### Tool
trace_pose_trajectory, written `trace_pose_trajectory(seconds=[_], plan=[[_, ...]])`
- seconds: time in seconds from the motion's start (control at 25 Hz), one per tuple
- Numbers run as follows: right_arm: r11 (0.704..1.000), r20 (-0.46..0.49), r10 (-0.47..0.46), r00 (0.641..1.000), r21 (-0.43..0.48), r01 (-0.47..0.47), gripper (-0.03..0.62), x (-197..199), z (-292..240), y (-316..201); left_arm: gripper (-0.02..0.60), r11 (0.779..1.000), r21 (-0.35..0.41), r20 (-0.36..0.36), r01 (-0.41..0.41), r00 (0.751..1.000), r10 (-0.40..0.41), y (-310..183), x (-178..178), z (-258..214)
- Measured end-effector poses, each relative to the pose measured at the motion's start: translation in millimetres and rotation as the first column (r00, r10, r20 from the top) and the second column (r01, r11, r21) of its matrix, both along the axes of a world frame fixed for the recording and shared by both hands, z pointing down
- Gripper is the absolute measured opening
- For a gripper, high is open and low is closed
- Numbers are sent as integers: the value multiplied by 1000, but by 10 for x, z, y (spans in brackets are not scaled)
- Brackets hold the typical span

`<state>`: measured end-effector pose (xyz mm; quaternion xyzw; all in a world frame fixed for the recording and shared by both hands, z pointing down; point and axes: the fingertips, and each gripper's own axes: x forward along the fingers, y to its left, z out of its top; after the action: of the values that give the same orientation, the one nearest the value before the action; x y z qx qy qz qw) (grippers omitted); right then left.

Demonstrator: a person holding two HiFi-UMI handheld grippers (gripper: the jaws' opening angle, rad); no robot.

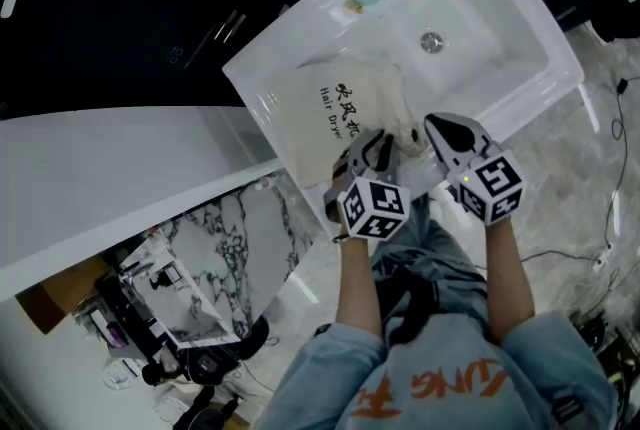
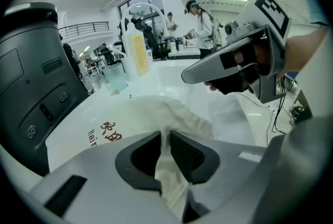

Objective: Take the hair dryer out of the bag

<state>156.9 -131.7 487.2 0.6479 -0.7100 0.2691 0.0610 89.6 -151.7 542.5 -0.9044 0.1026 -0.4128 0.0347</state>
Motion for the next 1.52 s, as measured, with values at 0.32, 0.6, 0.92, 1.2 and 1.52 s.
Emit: trace_pose_trajectory(seconds=[0.32, 0.6, 0.92, 1.2, 1.52], plan=[[998, -40, -43, 998, -54, 40, 2, -59, 88, -127, 9, 991, -120, -136, 67, 987, -83, -84, -111, -180], [960, 0, -160, 987, -233, 156, 81, -182, 396, -83, 8, 984, -136, -186, 111, 973, -136, -100, -184, -377], [889, 126, -332, 935, -288, 355, 179, -518, 475, -143, 9, 976, -175, -214, 132, 962, -169, -89, -309, -456], [796, 286, -430, 856, -329, 509, 219, -774, 711, -238, 8, 966, -233, -252, 112, 952, -171, -95, -417, -444], [742, 388, -438, 811, -354, 570, 255, -826, 788, -313, 8, 965, -255, -273, 67, 952, -138, -124, -393, -495]])
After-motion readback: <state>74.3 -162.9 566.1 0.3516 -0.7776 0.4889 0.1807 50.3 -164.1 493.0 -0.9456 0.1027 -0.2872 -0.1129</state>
